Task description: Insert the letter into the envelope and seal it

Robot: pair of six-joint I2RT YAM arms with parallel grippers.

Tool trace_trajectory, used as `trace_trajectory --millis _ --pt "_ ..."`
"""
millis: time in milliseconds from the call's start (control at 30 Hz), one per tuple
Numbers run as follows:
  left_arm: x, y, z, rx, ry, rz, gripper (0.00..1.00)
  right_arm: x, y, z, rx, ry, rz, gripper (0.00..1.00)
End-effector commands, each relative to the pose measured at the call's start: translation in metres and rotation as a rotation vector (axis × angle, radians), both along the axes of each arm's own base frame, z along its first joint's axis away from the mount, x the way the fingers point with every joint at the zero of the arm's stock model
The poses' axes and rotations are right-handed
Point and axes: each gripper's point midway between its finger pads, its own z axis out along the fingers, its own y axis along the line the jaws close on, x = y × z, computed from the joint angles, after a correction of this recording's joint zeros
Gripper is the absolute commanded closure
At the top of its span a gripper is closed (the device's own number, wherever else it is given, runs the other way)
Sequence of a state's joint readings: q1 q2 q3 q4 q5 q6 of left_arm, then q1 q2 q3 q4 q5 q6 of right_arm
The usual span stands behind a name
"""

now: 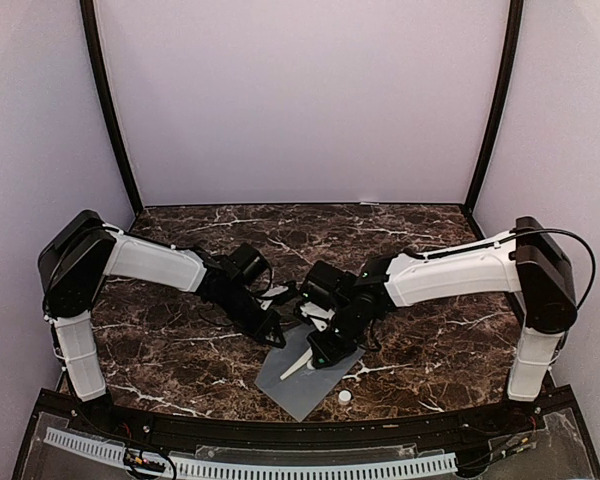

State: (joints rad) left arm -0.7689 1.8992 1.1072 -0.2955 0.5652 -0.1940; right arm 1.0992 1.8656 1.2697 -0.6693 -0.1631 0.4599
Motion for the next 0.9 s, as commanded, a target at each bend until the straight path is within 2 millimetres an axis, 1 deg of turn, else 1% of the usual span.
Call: trace_trajectory --millis 0,200,367,600,867 --pt "0.001 -0.001 0.001 -0.005 -0.008 -0.006 1.00 -0.036 -0.015 -0.026 -0.106 0.132 0.033 1.00" --pt "0.000 -0.001 0.001 -0.008 -0.006 -0.008 1.00 -0.035 -0.007 -0.021 -0.074 0.124 0.032 1.00" --pt "0.000 -0.002 0.001 -0.009 -0.005 -0.008 1.00 -0.033 -0.006 -0.021 -0.074 0.117 0.025 1.00" --pt "0.000 -0.002 0.001 -0.012 -0.003 -0.008 1.00 -0.015 -0.027 -0.029 -0.156 0.048 -0.023 1.00" --pt "-0.002 -0.003 0.002 -0.019 0.001 -0.016 1.00 0.011 -0.050 -0.035 -0.189 0.001 -0.084 1.00"
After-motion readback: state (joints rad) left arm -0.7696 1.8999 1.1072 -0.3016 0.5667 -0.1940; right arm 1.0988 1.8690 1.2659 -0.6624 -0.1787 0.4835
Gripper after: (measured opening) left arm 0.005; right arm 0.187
